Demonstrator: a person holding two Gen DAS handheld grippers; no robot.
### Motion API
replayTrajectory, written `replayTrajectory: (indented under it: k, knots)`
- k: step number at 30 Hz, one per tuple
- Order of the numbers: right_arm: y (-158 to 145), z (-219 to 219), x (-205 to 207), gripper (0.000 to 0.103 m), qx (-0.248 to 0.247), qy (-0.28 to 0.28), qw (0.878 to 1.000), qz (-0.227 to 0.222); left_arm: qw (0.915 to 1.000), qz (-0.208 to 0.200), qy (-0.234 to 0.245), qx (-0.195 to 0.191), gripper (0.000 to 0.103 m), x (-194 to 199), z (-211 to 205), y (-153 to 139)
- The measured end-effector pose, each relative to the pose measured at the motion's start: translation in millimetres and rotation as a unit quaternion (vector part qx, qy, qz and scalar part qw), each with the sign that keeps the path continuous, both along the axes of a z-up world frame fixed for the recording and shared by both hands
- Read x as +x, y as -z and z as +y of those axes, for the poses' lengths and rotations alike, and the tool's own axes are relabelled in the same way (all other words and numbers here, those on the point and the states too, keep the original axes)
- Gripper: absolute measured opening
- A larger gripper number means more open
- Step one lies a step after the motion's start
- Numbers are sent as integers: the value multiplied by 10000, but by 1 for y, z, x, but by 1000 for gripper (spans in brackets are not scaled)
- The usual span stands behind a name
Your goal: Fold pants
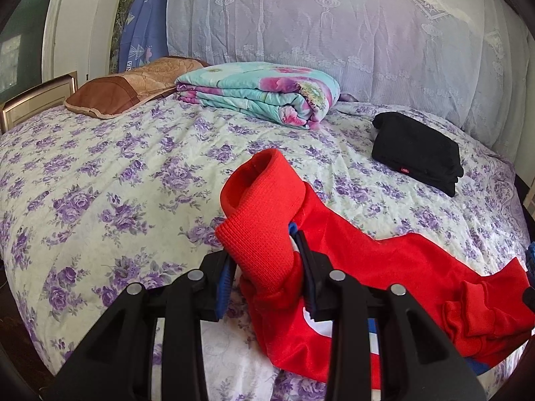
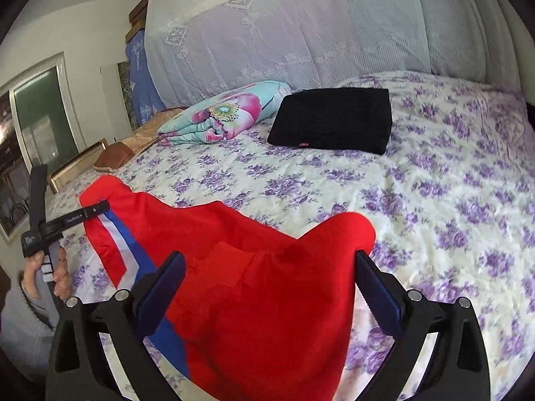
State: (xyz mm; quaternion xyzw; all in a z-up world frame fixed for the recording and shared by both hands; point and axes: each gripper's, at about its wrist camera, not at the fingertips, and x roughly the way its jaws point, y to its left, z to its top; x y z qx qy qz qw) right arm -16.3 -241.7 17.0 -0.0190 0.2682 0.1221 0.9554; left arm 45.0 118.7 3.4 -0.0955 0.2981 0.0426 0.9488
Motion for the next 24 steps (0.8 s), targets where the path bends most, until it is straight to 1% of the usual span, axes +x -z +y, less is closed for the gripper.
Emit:
replayTrajectory:
  k: [2, 3, 5, 7, 8, 10, 11, 13, 15, 18, 19, 21, 23, 24]
  knots:
    - [-2, -7, -6, 100, -281, 149, 9994, -100, 10000, 6, 2, -25, 33, 0, 0, 0]
    - [-2, -13, -9, 100, -245, 190, 9995, -72, 10000, 15, 10, -64, 33, 0, 1, 0]
    - [-3, -30, -14, 100, 54, 328, 9994, 15, 9999, 29, 21, -157, 33, 1, 4, 2]
    - [-4, -37, -20, 100, 305, 317, 9990, 63, 9997, 46, 8, -256, 33, 3, 8, 5]
    - [-3, -34, -23, 100, 278, 235, 9993, 87, 9996, 48, 3, -292, 33, 3, 9, 6]
    - [3, -20, -24, 100, -44, 48, 9998, 184, 9994, 60, -6, -330, 33, 3, 12, 8]
    - [12, -14, -23, 100, -216, -18, 9992, 322, 9994, 63, -3, -338, 33, 3, 13, 9]
    - [38, -3, -17, 100, -428, -131, 9957, 807, 9993, 70, 8, -365, 33, 2, 14, 9]
    - [62, 3, -15, 100, -691, -119, 9901, 1215, 9991, 86, 13, -412, 33, 2, 17, 10]
    - [51, 0, -22, 100, -623, -197, 9918, 1099, 9989, 114, 7, -461, 33, 2, 19, 12]
    - [44, -2, -25, 100, -602, -181, 9935, 944, 9988, 114, 8, -474, 33, 2, 19, 12]
    - [28, -4, -30, 100, -376, -213, 9972, 612, 9988, 111, 9, -470, 33, 2, 19, 12]
    - [14, -2, -27, 100, -77, -357, 9984, 438, 9989, 110, 2, -465, 33, 2, 19, 12]
    - [10, 1, -24, 100, -14, -383, 9986, 362, 9988, 110, 1, -476, 33, 2, 19, 12]
